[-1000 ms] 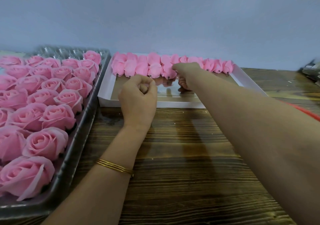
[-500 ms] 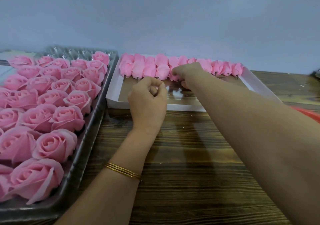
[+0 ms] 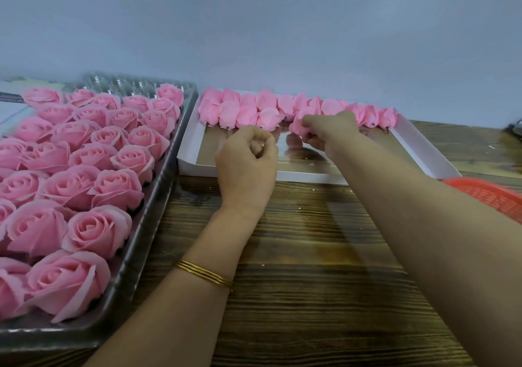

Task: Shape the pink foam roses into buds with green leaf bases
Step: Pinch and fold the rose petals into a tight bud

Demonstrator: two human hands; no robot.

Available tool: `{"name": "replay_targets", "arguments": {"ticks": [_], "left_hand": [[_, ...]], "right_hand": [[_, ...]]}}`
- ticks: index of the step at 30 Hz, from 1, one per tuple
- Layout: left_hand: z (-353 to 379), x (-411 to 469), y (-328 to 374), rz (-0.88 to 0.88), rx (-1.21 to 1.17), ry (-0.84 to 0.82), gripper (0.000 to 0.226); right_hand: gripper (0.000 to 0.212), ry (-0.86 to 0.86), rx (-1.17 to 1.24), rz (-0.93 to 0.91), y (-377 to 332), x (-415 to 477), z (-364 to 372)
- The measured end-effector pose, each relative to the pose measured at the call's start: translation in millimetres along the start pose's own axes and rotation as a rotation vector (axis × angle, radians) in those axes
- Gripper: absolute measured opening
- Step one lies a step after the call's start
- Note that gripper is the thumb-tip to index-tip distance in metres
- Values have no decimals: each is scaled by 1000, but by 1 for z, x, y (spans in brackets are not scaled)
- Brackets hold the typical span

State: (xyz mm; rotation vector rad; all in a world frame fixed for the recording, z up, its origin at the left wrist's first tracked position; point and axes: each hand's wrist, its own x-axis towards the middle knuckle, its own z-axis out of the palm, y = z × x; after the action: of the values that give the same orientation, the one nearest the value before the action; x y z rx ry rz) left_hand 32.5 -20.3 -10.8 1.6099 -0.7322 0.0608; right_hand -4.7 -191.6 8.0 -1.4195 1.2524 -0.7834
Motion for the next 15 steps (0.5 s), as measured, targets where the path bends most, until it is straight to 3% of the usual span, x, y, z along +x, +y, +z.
{"name": "replay_targets", "arguments": {"ticks": [2, 4, 7, 15], "left_hand": [[0, 0, 1, -5, -43, -15, 17], [1, 0, 2, -19, -98, -20, 15], [3, 0, 3, -53, -187, -33, 14], [14, -7, 15, -321, -455, -211, 8]], "right_hand": [[20, 2, 60, -15, 0, -7, -7], [8, -13, 114, -30, -1, -17, -14], [17, -63, 209, -90, -1, -40, -30], [14, -212, 506, -81, 3, -96, -62]]}}
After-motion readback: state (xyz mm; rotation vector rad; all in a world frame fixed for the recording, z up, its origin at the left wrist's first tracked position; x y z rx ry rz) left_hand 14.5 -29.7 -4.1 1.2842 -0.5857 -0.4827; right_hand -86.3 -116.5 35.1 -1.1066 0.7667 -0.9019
